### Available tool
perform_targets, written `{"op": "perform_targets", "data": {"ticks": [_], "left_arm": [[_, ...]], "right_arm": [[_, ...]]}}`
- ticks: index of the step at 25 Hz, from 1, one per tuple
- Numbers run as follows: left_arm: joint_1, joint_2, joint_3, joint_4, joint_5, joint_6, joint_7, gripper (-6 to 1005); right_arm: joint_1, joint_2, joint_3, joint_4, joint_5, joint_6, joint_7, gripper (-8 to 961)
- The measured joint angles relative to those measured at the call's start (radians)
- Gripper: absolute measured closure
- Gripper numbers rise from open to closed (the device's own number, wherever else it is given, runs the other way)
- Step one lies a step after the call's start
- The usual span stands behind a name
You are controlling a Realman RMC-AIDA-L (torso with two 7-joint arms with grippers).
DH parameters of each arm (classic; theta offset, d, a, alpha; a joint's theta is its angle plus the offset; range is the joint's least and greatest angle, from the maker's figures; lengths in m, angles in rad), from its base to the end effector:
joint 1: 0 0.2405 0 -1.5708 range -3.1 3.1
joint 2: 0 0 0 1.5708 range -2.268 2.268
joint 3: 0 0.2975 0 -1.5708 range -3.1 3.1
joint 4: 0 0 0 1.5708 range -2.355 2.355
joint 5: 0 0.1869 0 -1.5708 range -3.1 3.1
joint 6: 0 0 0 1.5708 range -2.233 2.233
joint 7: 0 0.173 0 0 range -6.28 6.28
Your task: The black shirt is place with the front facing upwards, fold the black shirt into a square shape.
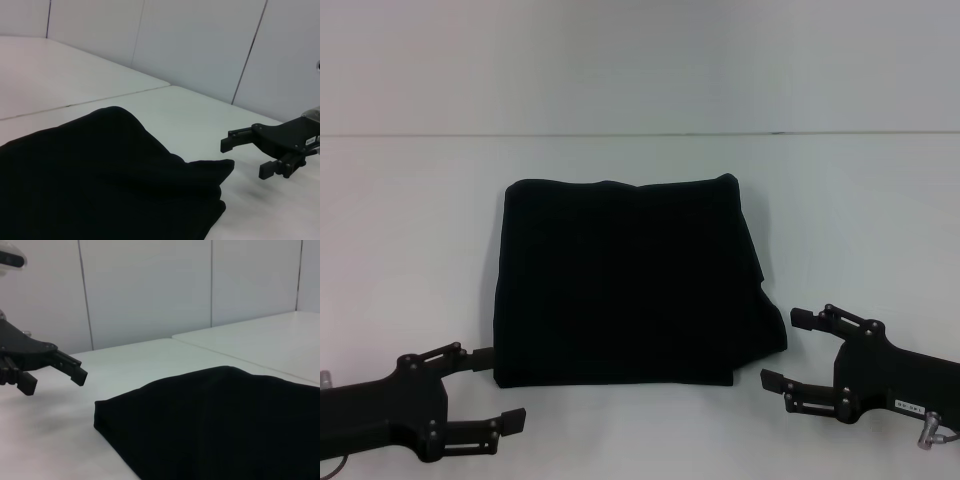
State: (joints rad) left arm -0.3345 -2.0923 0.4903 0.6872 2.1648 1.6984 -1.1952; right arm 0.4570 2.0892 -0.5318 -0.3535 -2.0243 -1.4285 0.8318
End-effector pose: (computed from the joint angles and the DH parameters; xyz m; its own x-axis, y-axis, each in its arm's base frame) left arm -0.3332 0.2637 -0.0364 0.7905 0.3675 0.4900 0.5060 -0.8427 -0.1842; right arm 0.3139 0.3038 -0.0838 0.8474 -0.1764 -0.5008 -0.3755 -0.8660 -0.3303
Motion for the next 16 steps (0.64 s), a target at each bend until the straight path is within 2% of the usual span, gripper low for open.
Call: {"op": "perform_targets", "data": {"ticks": [16], "left_arm": [[-0.002,0.006,-0.006,0.003,0.001,0.01,-0.003,65]], "right_arm": [[0.009,0.002,0.001,0.003,0.007,-0.004,-0.001,9]]}}
